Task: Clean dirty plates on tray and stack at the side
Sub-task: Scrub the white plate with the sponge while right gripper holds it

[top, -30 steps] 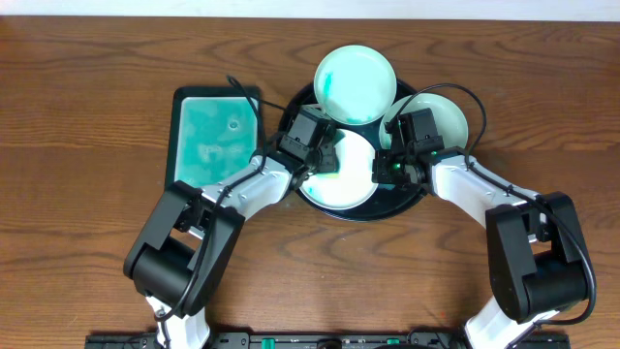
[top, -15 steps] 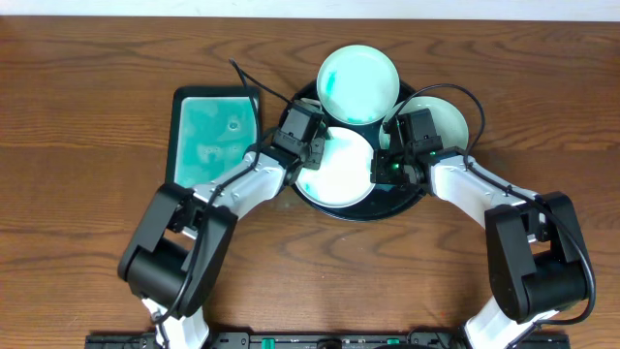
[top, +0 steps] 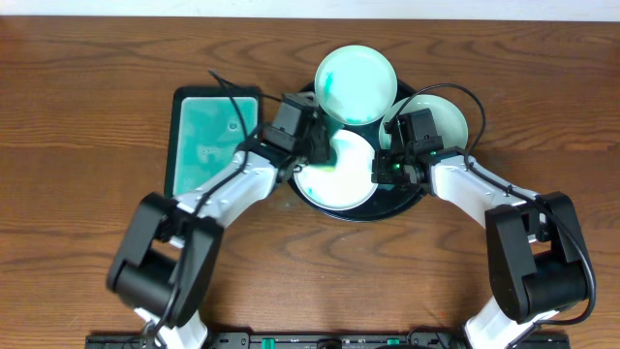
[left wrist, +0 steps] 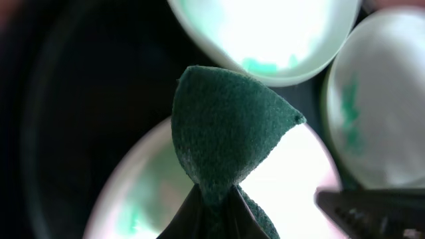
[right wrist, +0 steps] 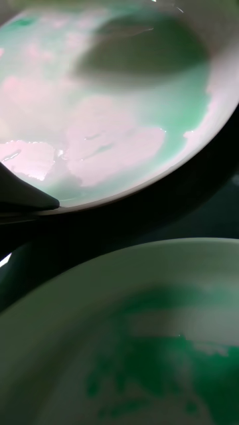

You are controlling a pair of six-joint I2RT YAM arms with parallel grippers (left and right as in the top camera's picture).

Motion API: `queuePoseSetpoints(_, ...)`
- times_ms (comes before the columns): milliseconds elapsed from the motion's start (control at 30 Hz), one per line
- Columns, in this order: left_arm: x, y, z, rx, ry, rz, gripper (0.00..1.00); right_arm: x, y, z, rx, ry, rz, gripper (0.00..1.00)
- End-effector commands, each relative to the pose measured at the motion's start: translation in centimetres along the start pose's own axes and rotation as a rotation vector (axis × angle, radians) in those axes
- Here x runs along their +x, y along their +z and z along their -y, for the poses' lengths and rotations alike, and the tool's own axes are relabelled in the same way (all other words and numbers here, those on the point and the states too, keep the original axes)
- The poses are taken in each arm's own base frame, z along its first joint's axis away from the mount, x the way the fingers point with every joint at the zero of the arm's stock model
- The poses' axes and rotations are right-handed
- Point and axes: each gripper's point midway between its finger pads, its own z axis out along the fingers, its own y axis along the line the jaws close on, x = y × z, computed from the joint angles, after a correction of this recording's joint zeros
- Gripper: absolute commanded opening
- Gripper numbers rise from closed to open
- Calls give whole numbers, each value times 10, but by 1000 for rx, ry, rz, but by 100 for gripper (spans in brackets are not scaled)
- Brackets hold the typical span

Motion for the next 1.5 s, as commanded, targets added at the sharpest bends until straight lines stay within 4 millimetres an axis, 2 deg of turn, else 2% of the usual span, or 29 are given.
queuePoseSetpoints(0,26,20,-3,2,-27,-84,7,6,3,11,45,-10,-15,1)
queuePoseSetpoints(67,35,26,-11,-23,-30,-112,7,6,3,11,45,-10,-16,1)
queuePoseSetpoints(133,39,28,-27,-98,-33,-119,7,6,3,11,45,-10,-16,1)
queuePoseSetpoints(167,40,26,-42,-178,-7,-111,7,6,3,11,45,-10,-16,1)
queuePoseSetpoints(333,35,5,-100,-506,143,-82,7,6,3,11,46,-11,-16,1)
queuePoseSetpoints(467,22,-11,-117,-637,219,-38,7,6,3,11,46,-14,-16,1)
queuePoseSetpoints(600,5,-20,-105,-609,223,18,7,6,3,11,47,-14,-19,1)
queuePoseSetpoints(667,-4,-26,-89,-549,202,55,7,7,3,11,47,-14,-20,1)
queuePoseSetpoints(700,-7,-28,-78,-496,172,70,7,7,3,11,47,-14,-20,1)
queuePoseSetpoints(833,-7,-23,-9,-118,-29,48,7,6,3,11,46,-14,-18,1)
queuePoseSetpoints(933,-2,-17,28,64,-93,6,7,6,3,11,46,-13,-19,1)
queuePoseSetpoints(1067,14,-5,31,58,-92,-34,7,6,3,11,46,-13,-19,1)
queuePoseSetpoints(1167,32,12,23,28,-92,-84,7,6,3,11,46,-13,-19,1)
queuePoseSetpoints(1233,39,22,11,-15,-96,-99,7,7,3,11,46,-13,-20,1)
queuePoseSetpoints(1300,44,30,-12,-104,-77,-100,7,7,3,11,47,-12,-22,1)
queuePoseSetpoints(1467,39,23,-52,-293,37,-72,7,8,3,12,49,-12,-26,1)
